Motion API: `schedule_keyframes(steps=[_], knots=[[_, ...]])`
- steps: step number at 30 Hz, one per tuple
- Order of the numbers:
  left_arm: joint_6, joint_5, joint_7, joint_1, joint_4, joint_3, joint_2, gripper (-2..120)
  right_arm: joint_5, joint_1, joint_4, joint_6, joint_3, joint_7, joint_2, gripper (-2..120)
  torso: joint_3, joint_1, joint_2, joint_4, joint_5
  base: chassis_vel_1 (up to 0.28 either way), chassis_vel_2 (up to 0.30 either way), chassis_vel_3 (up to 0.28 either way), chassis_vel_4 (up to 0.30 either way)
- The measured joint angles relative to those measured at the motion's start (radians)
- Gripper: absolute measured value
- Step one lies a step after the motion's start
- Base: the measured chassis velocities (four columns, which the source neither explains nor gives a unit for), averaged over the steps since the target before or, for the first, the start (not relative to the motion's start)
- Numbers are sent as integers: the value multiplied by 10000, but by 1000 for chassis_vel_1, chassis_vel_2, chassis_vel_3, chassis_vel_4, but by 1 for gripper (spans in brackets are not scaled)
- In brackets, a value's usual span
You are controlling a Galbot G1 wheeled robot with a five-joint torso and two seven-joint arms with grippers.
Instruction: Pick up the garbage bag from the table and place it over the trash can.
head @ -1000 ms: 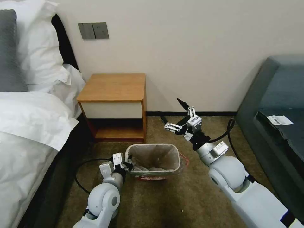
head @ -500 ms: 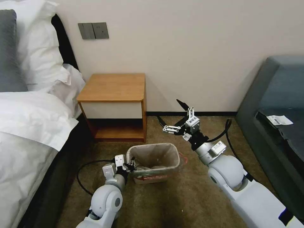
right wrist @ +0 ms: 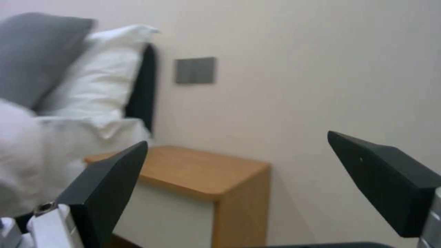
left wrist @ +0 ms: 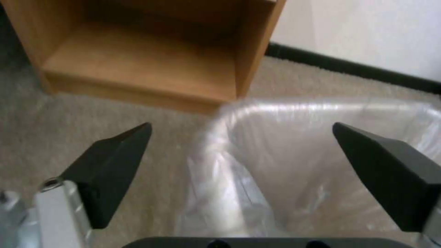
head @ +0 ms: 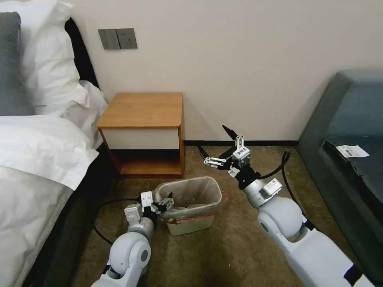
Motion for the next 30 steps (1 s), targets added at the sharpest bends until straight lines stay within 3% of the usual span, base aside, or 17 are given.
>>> schedule_keyframes(steps=[4, 6, 7, 11, 12, 16, 17, 19, 23, 30], knots=[[-422, 45, 185, 2, -32, -104, 80, 100, -272, -368, -187, -42, 143, 360, 562, 100, -1, 1, 0, 0, -2, 0, 0, 0, 0], [-1614, 336, 351, -55, 114, -168, 105, 99, -655, -723, -398, 39, 274, 561, 997, 100, 0, 1, 0, -2, -1, 0, 0, 0, 0], [-1614, 336, 351, -55, 114, -168, 105, 99, -655, -723, -398, 39, 274, 561, 997, 100, 0, 1, 0, -2, -1, 0, 0, 0, 0], [-4254, 1572, 785, -360, 895, -444, 184, 97, -1131, -1297, -745, 145, 420, 1196, 1853, 100, 0, 0, -1, -1, -4, 0, 0, 0, 0], [-4254, 1572, 785, -360, 895, -444, 184, 97, -1131, -1297, -745, 145, 420, 1196, 1853, 100, 0, 0, -1, -1, -4, 0, 0, 0, 0], [-5775, 2797, 1236, -736, 1929, -815, 369, 95, -2179, -1724, -1488, 621, 657, 1459, 2802, 100, 1, 0, 0, -1, -4, 0, 0, 0, 0], [-5775, 2797, 1236, -736, 1929, -815, 369, 95, -2179, -1724, -1488, 621, 657, 1459, 2802, 100, 1, 0, 0, -1, -4, 0, 0, 0, 0], [-6513, 3055, 1651, -864, 2612, -973, 413, 86, -2606, -1908, -1915, 865, 754, 1501, 3156, 100, 0, 0, -1, -2, -1, 0, 0, 0, 0], [-7279, 3276, 1909, -875, 3354, -1021, 371, 76, -2910, -1985, -2366, 1133, 896, 1464, 3401, 100, 0, 1, -1, -1, -3, 0, 0, 0, 0], [-7374, 3208, 1885, -634, 3507, -861, 210, 77, -3085, -1945, -2675, 1331, 1102, 1328, 3537, 100, 0, 0, -1, -1, -1, 0, 0, 0, 0]])
